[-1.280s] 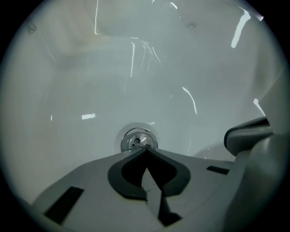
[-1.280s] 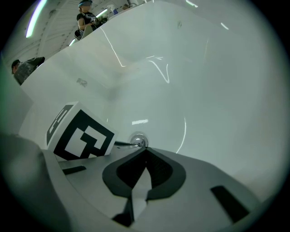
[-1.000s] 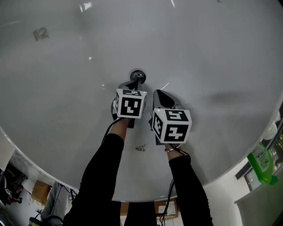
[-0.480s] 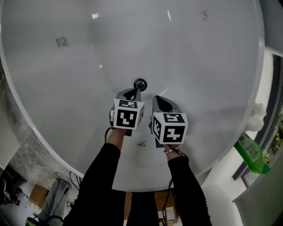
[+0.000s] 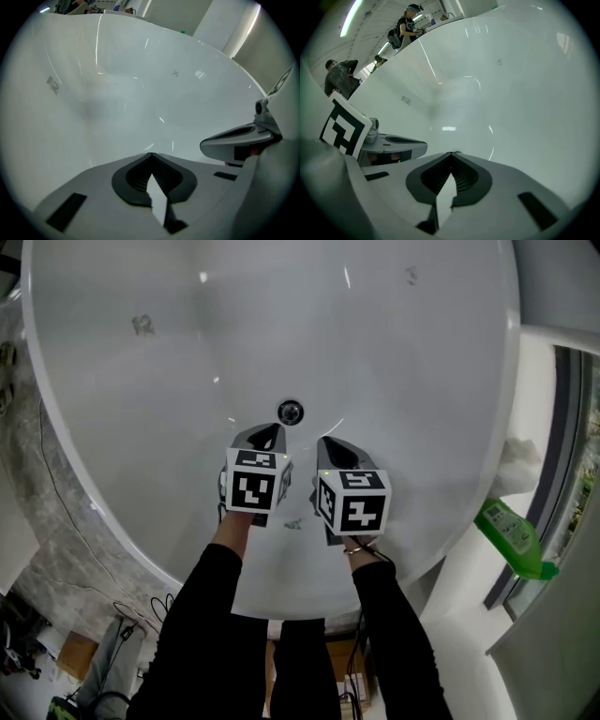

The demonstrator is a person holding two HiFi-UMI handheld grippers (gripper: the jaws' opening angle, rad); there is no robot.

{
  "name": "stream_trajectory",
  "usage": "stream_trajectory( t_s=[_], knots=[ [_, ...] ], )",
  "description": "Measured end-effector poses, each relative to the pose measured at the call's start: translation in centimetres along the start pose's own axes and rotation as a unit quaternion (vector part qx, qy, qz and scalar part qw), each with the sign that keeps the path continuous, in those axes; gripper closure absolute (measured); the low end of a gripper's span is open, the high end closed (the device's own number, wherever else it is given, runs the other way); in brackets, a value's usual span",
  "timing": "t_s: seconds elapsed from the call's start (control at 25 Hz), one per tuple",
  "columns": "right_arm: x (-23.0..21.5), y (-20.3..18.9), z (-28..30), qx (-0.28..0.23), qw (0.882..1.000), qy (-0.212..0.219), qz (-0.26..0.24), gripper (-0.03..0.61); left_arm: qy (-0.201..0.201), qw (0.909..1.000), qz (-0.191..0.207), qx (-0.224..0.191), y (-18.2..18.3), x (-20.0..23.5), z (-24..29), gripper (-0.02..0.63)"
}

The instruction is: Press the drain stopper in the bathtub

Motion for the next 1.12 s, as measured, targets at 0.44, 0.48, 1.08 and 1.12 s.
stream_trajectory(
  t_s=[0.44,0.48,1.08,1.12],
  knots=[
    [1.0,0.4,-4.7,-0.015,1.000,0.012,0.022,0.577,-0.006,0.9994,-0.002,-0.034,2.0,-1.5,-6.8,0.609],
    [1.2,0.4,-5.0,-0.017,1.000,0.012,0.020,0.577,-0.006,0.9993,-0.004,-0.035,2.1,-1.4,-7.2,0.609],
    [3.1,0.9,-8.6,-0.033,0.999,0.029,-0.020,0.577,-0.003,0.9978,-0.012,-0.066,2.7,-2.6,-12.1,0.609],
    [3.2,0.9,-8.8,-0.034,0.999,0.029,-0.023,0.577,-0.003,0.9976,-0.013,-0.067,2.7,-2.7,-12.4,0.609]
  ],
)
Point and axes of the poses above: the fingertips, and each gripper's own axes: z forward along the fingers, x to its left, y out of its top, the point moved 10 cm from there along -z, backward along the fingers, and after that the axes turned 5 degrees about -x, right-handed, at the moved point
